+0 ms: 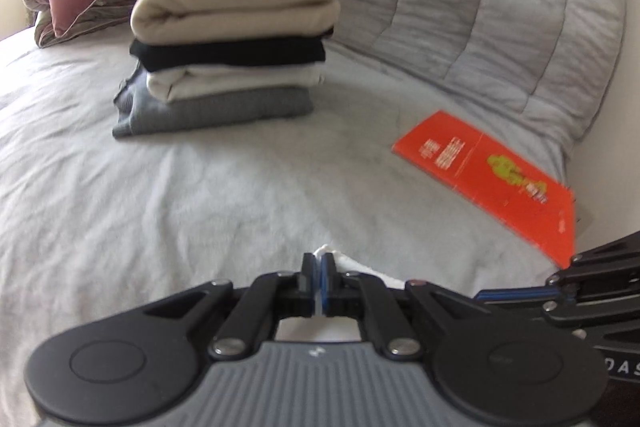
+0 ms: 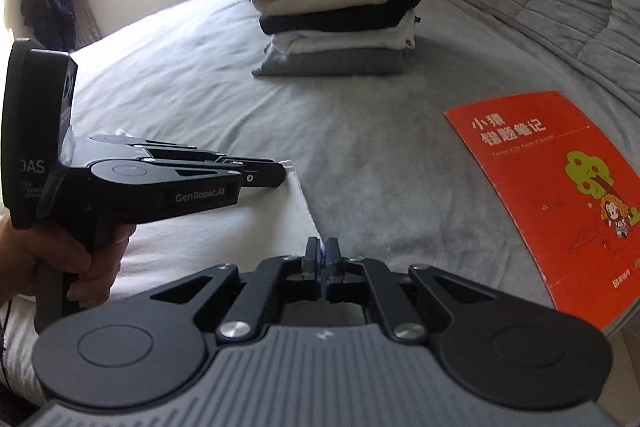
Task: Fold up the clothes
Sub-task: 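Open the right gripper and release the fabric on the bed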
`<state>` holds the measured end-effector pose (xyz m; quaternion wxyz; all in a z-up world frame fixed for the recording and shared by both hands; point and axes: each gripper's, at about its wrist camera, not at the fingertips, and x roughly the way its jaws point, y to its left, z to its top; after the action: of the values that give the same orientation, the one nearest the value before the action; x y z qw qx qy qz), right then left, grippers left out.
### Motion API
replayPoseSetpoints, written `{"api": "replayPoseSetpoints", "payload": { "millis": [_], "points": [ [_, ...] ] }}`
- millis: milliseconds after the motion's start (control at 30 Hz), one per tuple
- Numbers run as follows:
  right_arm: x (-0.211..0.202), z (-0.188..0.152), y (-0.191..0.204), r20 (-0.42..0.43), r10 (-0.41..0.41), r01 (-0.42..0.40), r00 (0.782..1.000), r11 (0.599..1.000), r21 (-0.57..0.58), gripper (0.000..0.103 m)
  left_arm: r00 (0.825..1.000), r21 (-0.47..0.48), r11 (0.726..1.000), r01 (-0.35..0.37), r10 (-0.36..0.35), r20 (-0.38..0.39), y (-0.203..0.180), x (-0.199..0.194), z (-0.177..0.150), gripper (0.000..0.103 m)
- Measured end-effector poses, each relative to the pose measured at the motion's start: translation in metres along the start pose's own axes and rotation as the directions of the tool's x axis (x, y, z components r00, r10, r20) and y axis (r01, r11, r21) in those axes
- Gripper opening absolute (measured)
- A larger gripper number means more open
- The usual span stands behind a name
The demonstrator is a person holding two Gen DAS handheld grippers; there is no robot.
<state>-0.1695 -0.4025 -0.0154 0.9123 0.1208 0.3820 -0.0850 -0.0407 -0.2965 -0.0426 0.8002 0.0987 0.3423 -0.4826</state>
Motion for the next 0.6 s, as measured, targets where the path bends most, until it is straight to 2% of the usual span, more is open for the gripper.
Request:
{"api": "replayPoseSetpoints", "payload": {
  "millis": [100,200,233,300,367,400,433,467,600],
  "points": [
    [0.004,0.0,0.001,-0.01,0.002,-0.002,1.0,1.0,-0.008,0.003,1.0,-0.014,1.0,-0.002,0.002,0.013,0.002,0.003,-0.005,0.003],
    [0.003,0.002,0.003,0.011,-0.007,0.007,1.0,0.999,-0.033,0.011,1.0,-0.036,0.999,0.01,-0.01,0.016,0.006,-0.001,-0.005,0.006],
    [0.003,0.003,0.004,0.02,-0.015,0.015,1.0,0.999,-0.042,0.013,1.0,-0.041,0.999,0.013,-0.012,0.018,0.007,-0.004,-0.004,0.01],
    [0.004,0.007,0.005,0.026,-0.018,0.02,0.999,0.999,-0.046,0.014,1.0,-0.049,0.999,0.011,-0.01,0.025,0.012,-0.011,-0.003,0.028],
    [0.005,0.01,0.005,0.026,-0.009,0.01,1.0,0.999,-0.035,0.02,0.999,-0.067,0.998,-0.001,0.003,0.033,0.019,-0.02,-0.002,0.036],
    [0.005,0.012,0.005,0.029,-0.004,0.005,1.0,0.999,-0.033,0.024,0.999,-0.078,0.997,-0.005,0.008,0.036,0.023,-0.024,-0.002,0.038],
    [0.006,0.014,0.006,0.031,0.0,0.001,1.0,1.0,-0.031,0.033,0.999,-0.093,0.996,-0.007,0.01,0.036,0.027,-0.028,-0.001,0.04],
    [0.007,0.016,0.007,0.035,0.005,-0.004,0.999,1.0,-0.03,0.036,0.999,-0.106,0.994,-0.01,0.014,0.037,0.032,-0.033,-0.001,0.043],
    [0.011,0.027,0.015,0.042,0.039,-0.038,0.998,0.999,-0.02,0.036,0.998,-0.139,0.989,-0.046,0.052,0.04,0.05,-0.054,0.0,0.048]
  ]
}}
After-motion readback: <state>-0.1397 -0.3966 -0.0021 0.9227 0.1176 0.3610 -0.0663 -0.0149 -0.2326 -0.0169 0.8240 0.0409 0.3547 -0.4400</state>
